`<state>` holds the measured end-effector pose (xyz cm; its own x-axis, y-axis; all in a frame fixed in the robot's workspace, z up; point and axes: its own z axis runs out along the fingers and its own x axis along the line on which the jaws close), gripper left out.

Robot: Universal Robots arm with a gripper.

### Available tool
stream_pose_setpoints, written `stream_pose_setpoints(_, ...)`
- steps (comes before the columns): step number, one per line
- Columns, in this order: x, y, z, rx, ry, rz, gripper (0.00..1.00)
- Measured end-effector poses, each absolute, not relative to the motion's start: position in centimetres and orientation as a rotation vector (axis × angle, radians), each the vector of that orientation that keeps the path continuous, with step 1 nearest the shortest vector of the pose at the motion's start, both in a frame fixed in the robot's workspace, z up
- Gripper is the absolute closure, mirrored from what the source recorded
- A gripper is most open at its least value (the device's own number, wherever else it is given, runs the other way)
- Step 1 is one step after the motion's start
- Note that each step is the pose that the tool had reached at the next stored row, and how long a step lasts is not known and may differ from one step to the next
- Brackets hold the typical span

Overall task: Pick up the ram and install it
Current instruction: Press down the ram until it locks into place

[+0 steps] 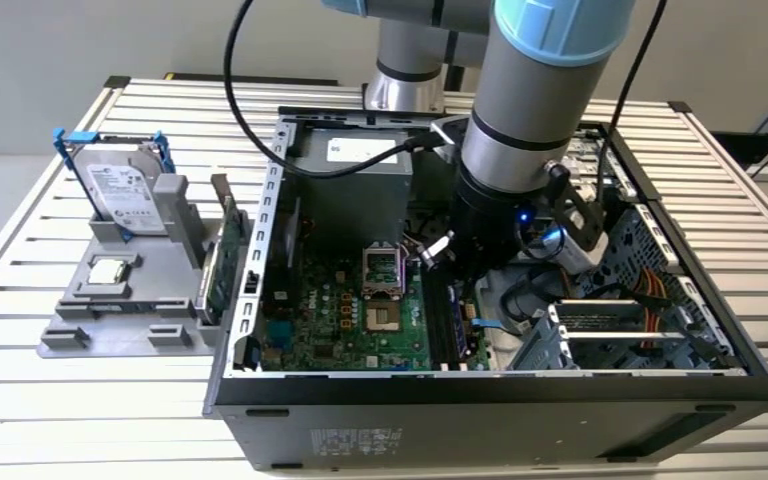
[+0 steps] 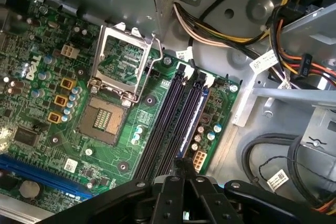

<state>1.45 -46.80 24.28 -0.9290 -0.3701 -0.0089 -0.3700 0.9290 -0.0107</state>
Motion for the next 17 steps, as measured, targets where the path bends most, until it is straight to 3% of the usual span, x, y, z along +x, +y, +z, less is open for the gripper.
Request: stream_pose_setpoints(17,1.46,-46.72,24.28,-0.808,3.024,-0.013,1.0)
